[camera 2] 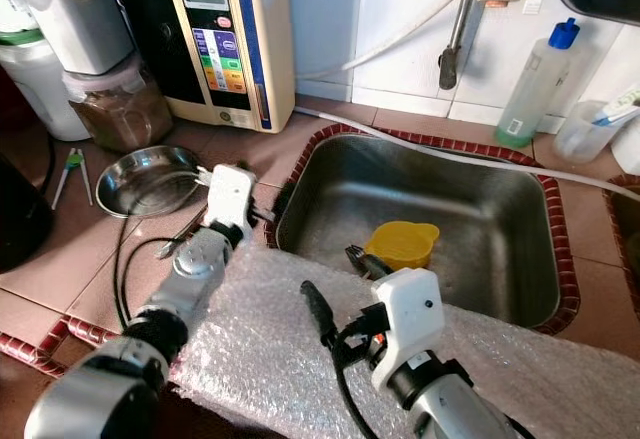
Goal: Kitchen organization
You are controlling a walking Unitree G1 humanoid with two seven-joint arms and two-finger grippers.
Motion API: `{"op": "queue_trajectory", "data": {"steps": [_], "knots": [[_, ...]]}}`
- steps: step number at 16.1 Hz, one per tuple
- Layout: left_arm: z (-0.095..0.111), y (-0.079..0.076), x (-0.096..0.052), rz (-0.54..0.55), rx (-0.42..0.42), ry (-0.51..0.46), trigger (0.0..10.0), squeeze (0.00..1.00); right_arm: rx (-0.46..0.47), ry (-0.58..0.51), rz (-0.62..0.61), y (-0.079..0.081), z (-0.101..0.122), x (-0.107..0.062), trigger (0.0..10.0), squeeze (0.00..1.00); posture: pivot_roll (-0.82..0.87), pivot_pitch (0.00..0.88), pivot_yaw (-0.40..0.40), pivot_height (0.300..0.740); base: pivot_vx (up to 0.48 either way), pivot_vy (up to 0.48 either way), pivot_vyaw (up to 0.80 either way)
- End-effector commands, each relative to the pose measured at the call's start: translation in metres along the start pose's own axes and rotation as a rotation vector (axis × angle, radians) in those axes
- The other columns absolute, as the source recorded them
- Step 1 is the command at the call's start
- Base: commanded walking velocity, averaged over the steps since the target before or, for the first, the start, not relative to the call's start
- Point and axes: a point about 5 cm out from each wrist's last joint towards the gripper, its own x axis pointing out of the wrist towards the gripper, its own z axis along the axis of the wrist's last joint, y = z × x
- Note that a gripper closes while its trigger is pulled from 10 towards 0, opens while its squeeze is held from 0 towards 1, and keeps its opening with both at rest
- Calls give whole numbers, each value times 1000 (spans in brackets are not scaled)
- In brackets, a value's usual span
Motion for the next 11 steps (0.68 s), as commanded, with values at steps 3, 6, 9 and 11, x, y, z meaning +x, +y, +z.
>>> {"op": "queue_trajectory", "data": {"steps": [3, 6, 9, 11], "knots": [[-3, 6, 3, 34, 37, 45, 10000, 0, 0, -4, -3, 2, 3, -2, 10000, 0, -168, 124, 68, 740, 0, 0, 0], [-16, 14, 1, 59, 103, 171, 10000, 0, -4, -3, -3, 1, 3, -1, 10000, 0, -166, 123, 66, 740, 0, 0, 0], [-23, 19, -1, 80, 132, 232, 10000, 0, -5, 1, -1, 2, 3, 0, 10000, 0, -166, 123, 66, 740, 0, 0, 0], [-24, 20, -1, 86, 146, 246, 10000, 0, -3, 4, 0, 2, 2, 0, 10000, 0, -166, 122, 66, 740, 0, 0, 0]]}}
